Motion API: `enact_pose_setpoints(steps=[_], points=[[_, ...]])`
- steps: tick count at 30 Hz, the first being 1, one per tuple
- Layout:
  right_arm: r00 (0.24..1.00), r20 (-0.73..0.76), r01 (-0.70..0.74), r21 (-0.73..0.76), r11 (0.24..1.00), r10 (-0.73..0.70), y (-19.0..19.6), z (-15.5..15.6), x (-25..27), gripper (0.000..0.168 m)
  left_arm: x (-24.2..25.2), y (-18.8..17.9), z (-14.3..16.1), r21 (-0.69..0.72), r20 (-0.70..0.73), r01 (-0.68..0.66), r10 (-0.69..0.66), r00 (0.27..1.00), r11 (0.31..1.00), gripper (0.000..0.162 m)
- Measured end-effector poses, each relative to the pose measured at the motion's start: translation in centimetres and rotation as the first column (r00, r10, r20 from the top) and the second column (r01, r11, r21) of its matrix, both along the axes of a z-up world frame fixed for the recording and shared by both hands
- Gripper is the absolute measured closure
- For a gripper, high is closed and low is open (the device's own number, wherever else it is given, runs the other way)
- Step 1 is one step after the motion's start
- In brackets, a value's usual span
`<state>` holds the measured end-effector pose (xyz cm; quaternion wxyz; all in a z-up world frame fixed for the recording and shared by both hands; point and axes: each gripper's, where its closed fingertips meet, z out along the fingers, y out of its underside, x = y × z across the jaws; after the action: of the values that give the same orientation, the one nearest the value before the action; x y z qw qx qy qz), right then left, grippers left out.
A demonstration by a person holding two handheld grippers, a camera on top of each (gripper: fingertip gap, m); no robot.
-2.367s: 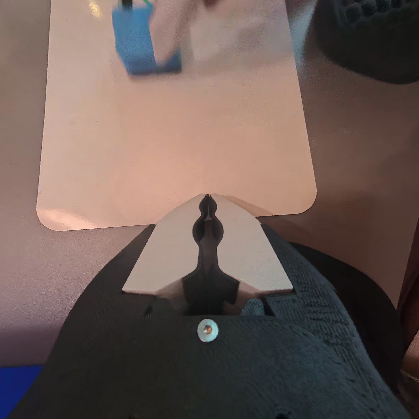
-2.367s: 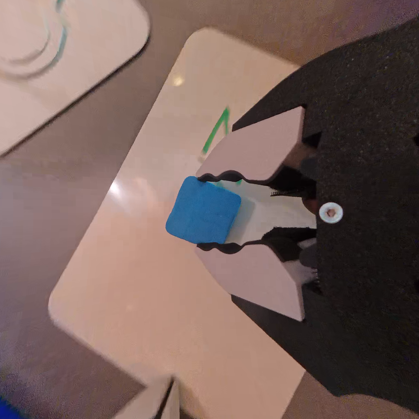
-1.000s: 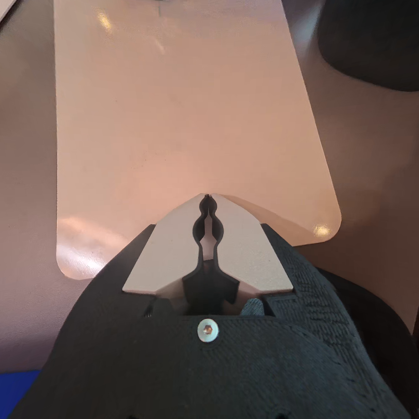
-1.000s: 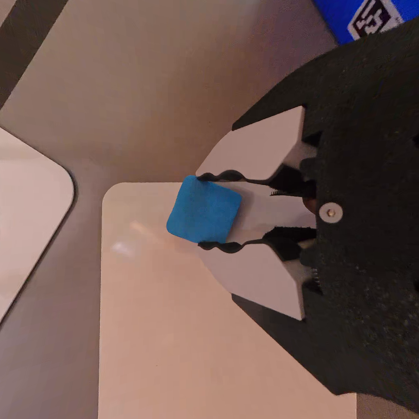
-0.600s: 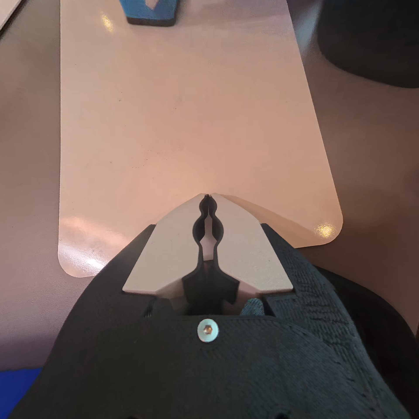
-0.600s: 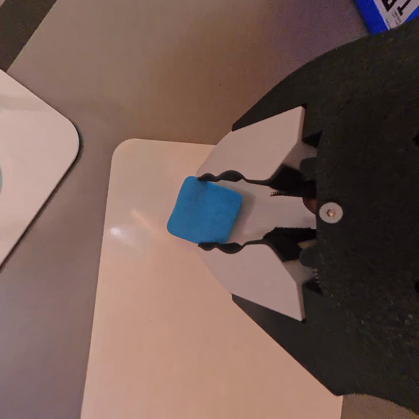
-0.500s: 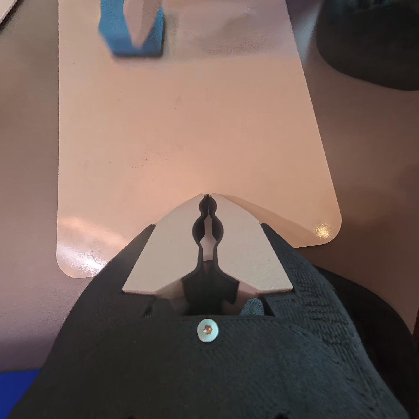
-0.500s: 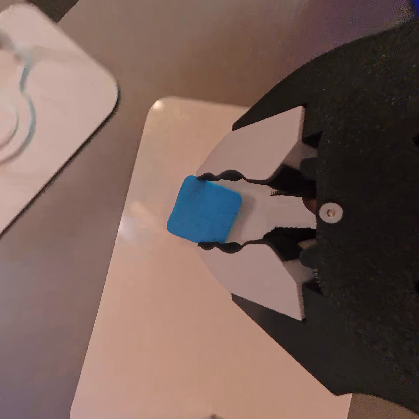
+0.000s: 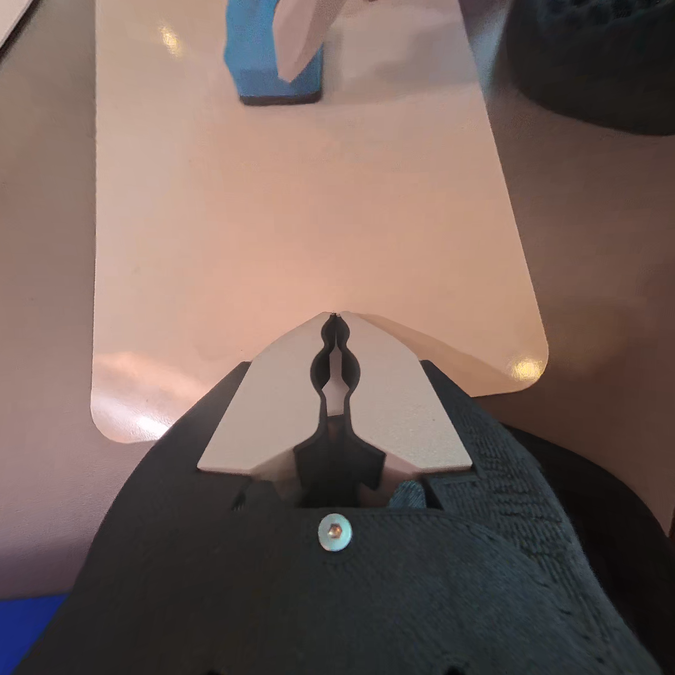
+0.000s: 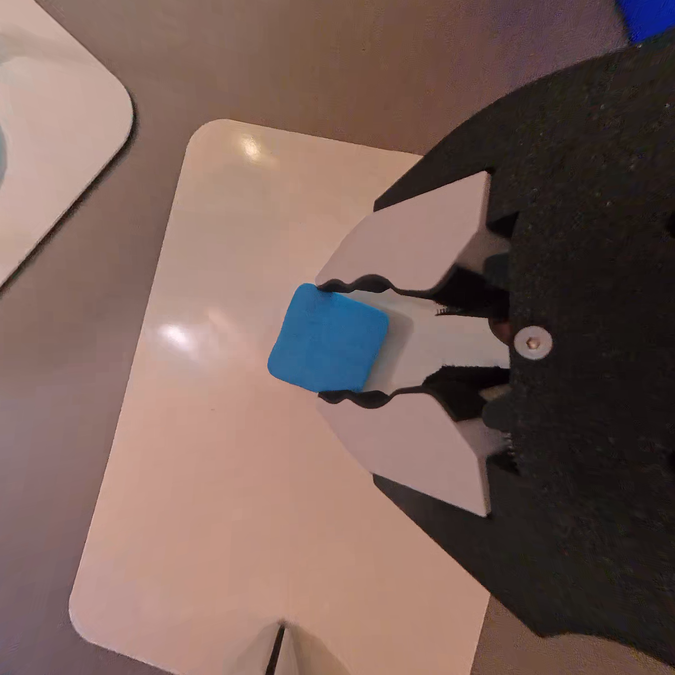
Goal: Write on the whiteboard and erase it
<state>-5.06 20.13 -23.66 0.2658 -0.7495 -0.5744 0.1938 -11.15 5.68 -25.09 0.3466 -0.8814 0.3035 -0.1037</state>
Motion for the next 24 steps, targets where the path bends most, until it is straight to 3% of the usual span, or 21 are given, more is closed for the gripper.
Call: enact_pose_setpoints(steps=[7,11,14,16,19,22,24], points=[[0.974,-0.111,-0.198,-0.011,0.98,0.195,-11.0,0.1,-1.8,0.116,-0.1,0.0,0.0,0.003,-0.005,-0.009,0.009,1.0,1.0,0.162],[0.97,-0.175,-0.183,-0.062,0.981,0.169,-13.5,0.2,-0.2,0.117,-0.1,0.0,0.0,0.003,-0.004,-0.009,0.009,1.0,1.0,0.162],[0.974,-0.127,-0.194,-0.053,0.98,0.186,-13.8,0.8,1.4,0.116,-0.1,0.0,0.0,0.008,-0.009,-0.007,0.008,1.0,1.0,0.162],[0.98,-0.166,-0.104,0.043,0.994,0.11,-10.0,3.3,1.6,0.116,-0.1,0.0,0.0,0.013,-0.015,-0.005,0.005,1.0,1.0,0.162],[0.967,-0.233,0.147,0.189,0.971,-0.101,0.0,8.0,2.4,0.116,-0.1,-0.1,0.0,0.022,-0.023,-0.001,0.002,1.0,1.0,0.162],[0.926,-0.153,0.37,0.181,0.911,-0.346,9.9,7.1,4.5,0.116,-0.1,-0.1,0.0,0.029,-0.03,0.001,0.0,1.0,1.0,0.162],[0.897,-0.077,0.443,0.162,0.882,-0.436,13.6,4.7,5.4,0.116,-0.1,-0.1,0.0,0.031,-0.031,0.001,0.0,1.0,1.0,0.162]])
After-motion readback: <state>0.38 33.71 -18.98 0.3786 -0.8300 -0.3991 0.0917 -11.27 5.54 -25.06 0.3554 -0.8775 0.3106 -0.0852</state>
